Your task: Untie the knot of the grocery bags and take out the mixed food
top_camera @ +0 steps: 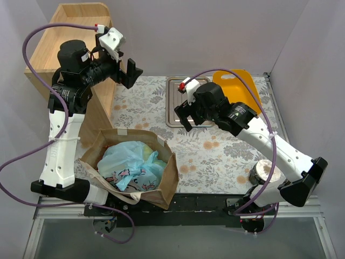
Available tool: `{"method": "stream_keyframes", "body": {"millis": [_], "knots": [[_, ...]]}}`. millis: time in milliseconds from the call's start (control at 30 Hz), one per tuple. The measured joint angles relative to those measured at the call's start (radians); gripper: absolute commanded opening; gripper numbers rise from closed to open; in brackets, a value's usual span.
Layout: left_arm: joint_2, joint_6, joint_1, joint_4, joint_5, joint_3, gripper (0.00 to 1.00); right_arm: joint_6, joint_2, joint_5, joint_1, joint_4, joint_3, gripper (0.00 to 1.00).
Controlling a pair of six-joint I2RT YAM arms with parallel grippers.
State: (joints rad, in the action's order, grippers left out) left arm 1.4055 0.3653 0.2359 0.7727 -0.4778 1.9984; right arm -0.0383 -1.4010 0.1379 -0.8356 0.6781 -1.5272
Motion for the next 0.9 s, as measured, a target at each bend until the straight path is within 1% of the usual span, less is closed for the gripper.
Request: {"method": "stream_keyframes", "body": {"millis": [133,233,367,500,633,733,900], "knots": [[0.032,0.036,0.0,-0.02,0.018,0.032,0.98,-0.06,0.026,0.0,0.0,0.009,0.002,0.97],[0.045,0.084,0.0,-0.028,0.026,0.039,0.98,-0.112,0.007,-0.075,0.001,0.027,-0.027,0.96],[0.031,0.067,0.0,-0.039,0.026,0.03,0.98,-0.134,-0.06,-0.201,0.0,0.038,-0.124,0.95],[-0.028,-0.05,0.0,-0.047,0.014,-0.042,0.98,-0.123,-0.159,-0.31,-0.003,0.033,-0.251,0.94],[-0.104,-0.106,0.0,-0.106,-0.017,-0.149,0.98,-0.101,-0.254,-0.379,-0.013,0.029,-0.342,0.93],[-0.16,-0.115,0.0,-0.161,-0.058,-0.232,0.98,-0.089,-0.304,-0.409,-0.034,0.028,-0.363,0.93],[-0.169,-0.106,0.0,-0.192,-0.1,-0.238,0.98,-0.088,-0.348,-0.436,-0.077,0.034,-0.363,0.94]]}}
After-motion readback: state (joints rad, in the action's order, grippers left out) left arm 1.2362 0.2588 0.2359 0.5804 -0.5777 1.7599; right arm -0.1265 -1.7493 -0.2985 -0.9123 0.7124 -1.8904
